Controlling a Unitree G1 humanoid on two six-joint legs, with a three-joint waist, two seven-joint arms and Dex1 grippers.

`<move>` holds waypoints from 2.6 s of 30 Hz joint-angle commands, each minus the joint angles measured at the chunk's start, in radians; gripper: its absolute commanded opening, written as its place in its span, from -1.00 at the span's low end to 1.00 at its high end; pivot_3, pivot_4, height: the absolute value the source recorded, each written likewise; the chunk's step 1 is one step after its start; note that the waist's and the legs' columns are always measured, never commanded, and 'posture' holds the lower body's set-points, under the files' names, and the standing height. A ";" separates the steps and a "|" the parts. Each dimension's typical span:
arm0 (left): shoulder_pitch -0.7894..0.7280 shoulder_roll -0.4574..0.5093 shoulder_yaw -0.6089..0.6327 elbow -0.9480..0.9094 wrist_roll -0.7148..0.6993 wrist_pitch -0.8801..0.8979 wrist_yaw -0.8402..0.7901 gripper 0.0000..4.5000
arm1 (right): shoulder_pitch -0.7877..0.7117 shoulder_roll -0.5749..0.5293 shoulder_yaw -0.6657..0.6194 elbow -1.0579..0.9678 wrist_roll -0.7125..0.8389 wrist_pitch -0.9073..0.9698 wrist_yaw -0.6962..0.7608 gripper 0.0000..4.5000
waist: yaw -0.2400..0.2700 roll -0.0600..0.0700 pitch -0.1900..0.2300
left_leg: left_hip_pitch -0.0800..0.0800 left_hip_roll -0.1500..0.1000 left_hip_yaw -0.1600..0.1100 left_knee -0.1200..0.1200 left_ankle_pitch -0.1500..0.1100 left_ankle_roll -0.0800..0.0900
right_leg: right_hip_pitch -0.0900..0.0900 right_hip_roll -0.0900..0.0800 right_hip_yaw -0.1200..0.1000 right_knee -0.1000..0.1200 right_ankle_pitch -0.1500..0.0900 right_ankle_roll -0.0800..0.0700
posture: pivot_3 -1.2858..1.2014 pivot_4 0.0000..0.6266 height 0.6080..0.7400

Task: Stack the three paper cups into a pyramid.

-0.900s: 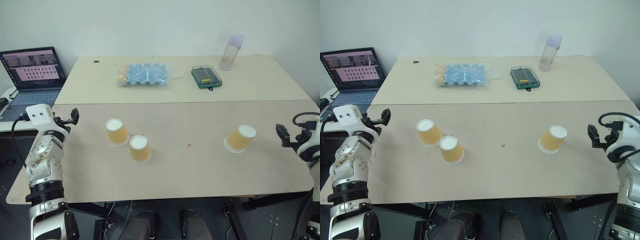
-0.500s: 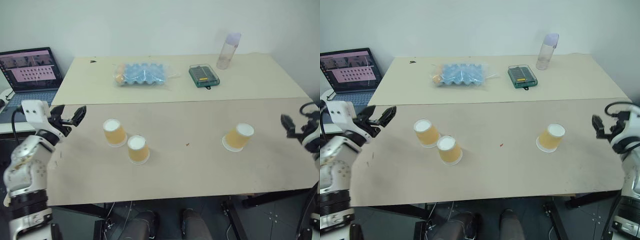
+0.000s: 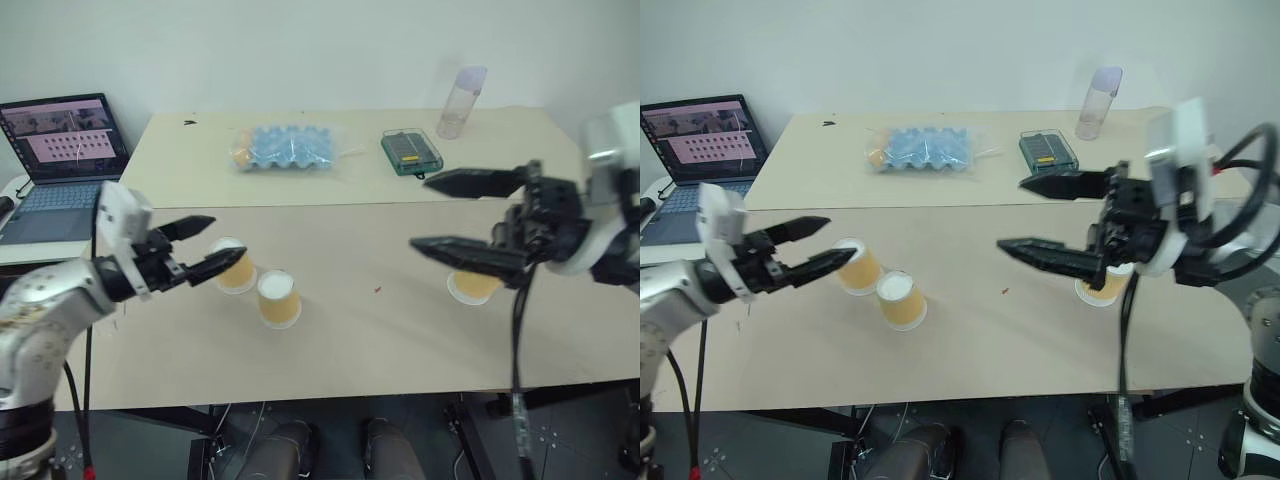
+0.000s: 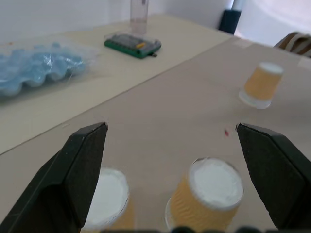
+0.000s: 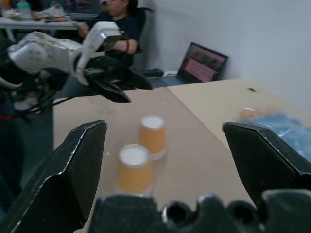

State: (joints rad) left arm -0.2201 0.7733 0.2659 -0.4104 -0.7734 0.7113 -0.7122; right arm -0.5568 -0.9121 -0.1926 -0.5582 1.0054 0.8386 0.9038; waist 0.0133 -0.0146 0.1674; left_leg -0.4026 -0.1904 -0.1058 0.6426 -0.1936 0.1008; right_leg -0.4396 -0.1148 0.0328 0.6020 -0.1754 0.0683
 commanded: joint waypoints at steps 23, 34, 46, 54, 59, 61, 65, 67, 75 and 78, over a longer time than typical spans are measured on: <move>0.019 -0.032 -0.173 -0.073 0.084 -0.031 -0.075 1.00 | -0.022 0.075 0.210 -0.022 -0.253 -0.074 0.023 0.99 | 0.002 0.000 0.000 | -0.007 0.000 0.002 0.000 -0.001 -0.001 | -0.015 0.001 0.000 0.007 0.003 -0.004 | 0.03 -0.52 1.00; -0.017 -0.046 -0.199 -0.005 0.144 -0.073 -0.098 1.00 | -0.002 0.070 0.212 -0.029 -0.261 -0.072 0.004 0.99 | 0.002 0.000 0.000 | -0.006 0.000 0.002 0.000 -0.001 -0.001 | -0.016 0.001 0.000 0.007 0.003 -0.005 | 0.03 -0.52 1.00; 0.014 -0.055 -0.253 0.041 0.224 -0.106 -0.124 1.00 | -0.025 0.074 0.185 -0.043 -0.227 -0.065 -0.011 0.99 | 0.001 0.000 0.000 | -0.006 0.000 0.002 0.000 -0.001 -0.001 | -0.015 0.001 0.000 0.007 0.003 -0.005 | 0.03 -0.52 1.00; -0.016 -0.085 -0.259 0.093 0.261 -0.126 -0.119 1.00 | -0.017 0.071 0.181 -0.041 -0.234 -0.072 -0.027 0.99 | 0.001 -0.001 0.000 | -0.006 0.000 0.002 0.000 -0.001 -0.001 | -0.015 0.001 0.000 0.007 0.003 -0.005 | 0.03 -0.52 1.00; -0.029 -0.097 -0.262 0.106 0.282 -0.140 -0.127 0.56 | -0.016 0.072 0.183 -0.037 -0.241 -0.076 -0.032 1.00 | 0.000 -0.001 0.000 | -0.006 0.000 0.002 0.000 -0.001 -0.001 | -0.016 0.001 0.001 0.007 0.003 -0.005 | 0.03 -0.52 1.00; -0.034 -0.100 -0.263 0.109 0.286 -0.142 -0.129 0.19 | -0.016 0.070 0.184 -0.035 -0.244 -0.078 -0.033 1.00 | 0.000 -0.001 0.000 | -0.006 0.000 0.002 0.000 -0.001 -0.001 | -0.016 0.001 0.001 0.007 0.003 -0.005 | 0.03 -0.52 1.00; -0.041 -0.104 -0.267 0.111 0.292 -0.147 -0.136 -0.09 | -0.013 0.066 0.181 -0.033 -0.252 -0.081 -0.037 1.00 | 0.001 -0.001 0.000 | -0.006 0.000 0.002 0.000 0.000 -0.001 | -0.015 0.001 0.001 0.007 0.003 -0.005 | 0.03 -0.52 1.00; -0.046 -0.108 -0.271 0.112 0.293 -0.148 -0.138 -0.14 | -0.009 0.065 0.182 -0.031 -0.259 -0.083 -0.038 1.00 | 0.001 -0.001 0.000 | -0.006 0.000 0.002 0.000 0.000 -0.001 | -0.015 0.001 0.001 0.007 0.003 -0.005 | 0.03 -0.52 1.00; -0.228 -0.181 -0.348 0.155 0.297 -0.171 -0.195 -0.14 | 0.018 0.017 0.139 0.020 -0.316 -0.109 -0.025 1.00 | 0.014 -0.001 0.000 | -0.006 0.000 0.002 0.003 0.000 -0.001 | -0.015 0.001 0.000 0.007 0.004 -0.005 | 0.03 -0.52 1.00; -0.334 -0.238 -0.388 0.232 0.297 -0.178 -0.233 -0.14 | 0.030 -0.005 0.115 0.041 -0.337 -0.123 -0.017 1.00 | 0.022 -0.001 0.000 | -0.007 0.000 0.002 0.004 0.000 -0.001 | -0.015 0.001 0.000 0.007 0.005 -0.005 | 0.03 -0.52 1.00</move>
State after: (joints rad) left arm -0.5064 0.5601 -0.1047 -0.2119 -0.4733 0.5620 -0.9171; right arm -0.5298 -0.8990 -0.0251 -0.5157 0.6831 0.7522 0.8768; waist 0.0353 -0.0157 0.1674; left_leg -0.4089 -0.1908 -0.1032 0.6468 -0.1939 0.0994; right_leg -0.4535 -0.1137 0.0327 0.6092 -0.1707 0.0637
